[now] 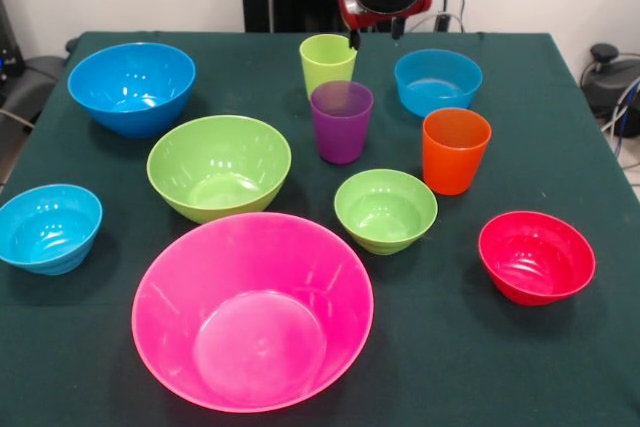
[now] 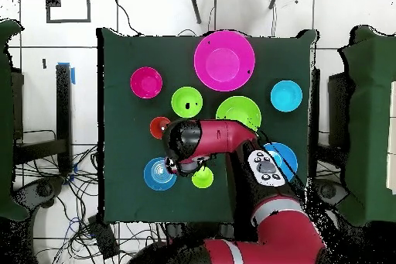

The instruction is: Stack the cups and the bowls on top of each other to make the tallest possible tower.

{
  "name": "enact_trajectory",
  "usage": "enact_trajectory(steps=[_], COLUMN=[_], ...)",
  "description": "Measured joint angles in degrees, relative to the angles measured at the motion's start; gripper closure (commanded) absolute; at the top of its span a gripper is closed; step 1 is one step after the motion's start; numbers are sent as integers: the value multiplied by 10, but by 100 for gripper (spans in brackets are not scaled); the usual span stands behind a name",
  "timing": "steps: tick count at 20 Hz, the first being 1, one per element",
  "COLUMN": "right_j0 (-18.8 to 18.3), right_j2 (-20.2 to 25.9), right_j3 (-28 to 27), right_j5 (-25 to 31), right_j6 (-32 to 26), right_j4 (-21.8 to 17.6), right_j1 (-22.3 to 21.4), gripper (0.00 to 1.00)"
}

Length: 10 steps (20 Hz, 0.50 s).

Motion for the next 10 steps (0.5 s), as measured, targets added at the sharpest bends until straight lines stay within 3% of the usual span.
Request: enact_trajectory(steps=[10], right_j0=[-1], right_j2=[0], right_j3=[0], right_j5=[53], right_j6=[0], right_j4=[10], right_j1=[-44], gripper=[0])
